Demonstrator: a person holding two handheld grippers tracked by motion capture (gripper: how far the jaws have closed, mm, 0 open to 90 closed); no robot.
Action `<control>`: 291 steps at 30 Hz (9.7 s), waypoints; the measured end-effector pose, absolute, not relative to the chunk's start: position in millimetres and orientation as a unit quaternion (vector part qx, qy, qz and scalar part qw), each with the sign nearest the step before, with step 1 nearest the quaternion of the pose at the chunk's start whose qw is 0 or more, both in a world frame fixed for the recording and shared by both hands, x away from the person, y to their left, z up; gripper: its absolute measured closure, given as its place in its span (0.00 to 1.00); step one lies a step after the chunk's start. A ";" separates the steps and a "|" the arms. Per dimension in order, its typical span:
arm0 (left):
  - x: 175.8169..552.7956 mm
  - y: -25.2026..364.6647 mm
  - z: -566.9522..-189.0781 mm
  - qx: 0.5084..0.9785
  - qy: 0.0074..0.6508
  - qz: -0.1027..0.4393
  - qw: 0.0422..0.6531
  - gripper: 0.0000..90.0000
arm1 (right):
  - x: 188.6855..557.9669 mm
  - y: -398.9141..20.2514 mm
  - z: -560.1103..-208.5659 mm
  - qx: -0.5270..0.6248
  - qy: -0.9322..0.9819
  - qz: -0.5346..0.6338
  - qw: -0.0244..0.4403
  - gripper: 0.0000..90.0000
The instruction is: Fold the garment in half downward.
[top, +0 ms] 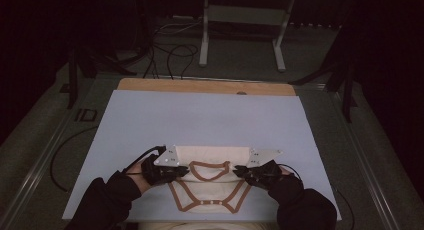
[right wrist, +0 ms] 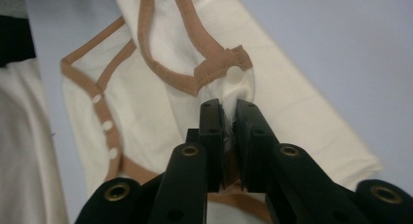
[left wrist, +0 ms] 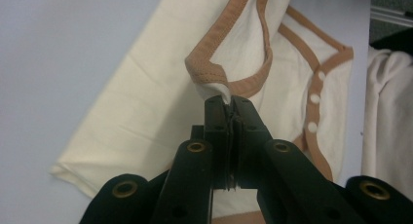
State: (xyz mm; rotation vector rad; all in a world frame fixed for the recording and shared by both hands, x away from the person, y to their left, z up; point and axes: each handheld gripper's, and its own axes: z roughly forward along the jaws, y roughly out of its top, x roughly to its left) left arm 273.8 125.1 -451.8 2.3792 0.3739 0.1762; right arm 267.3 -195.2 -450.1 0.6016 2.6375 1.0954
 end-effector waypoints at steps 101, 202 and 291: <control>328.2 150.2 -454.3 0.885 0.208 0.051 0.413 0.01 | 327.6 -231.9 -439.5 0.268 0.856 0.421 0.133 0.11; 415.7 163.0 -482.3 0.869 0.315 0.074 0.375 0.95 | 423.0 -236.2 -482.0 0.329 0.874 0.338 0.114 0.97; 365.5 145.7 -454.4 0.884 0.253 0.044 0.391 0.00 | 423.8 -202.7 -463.4 0.324 0.859 0.390 0.071 0.11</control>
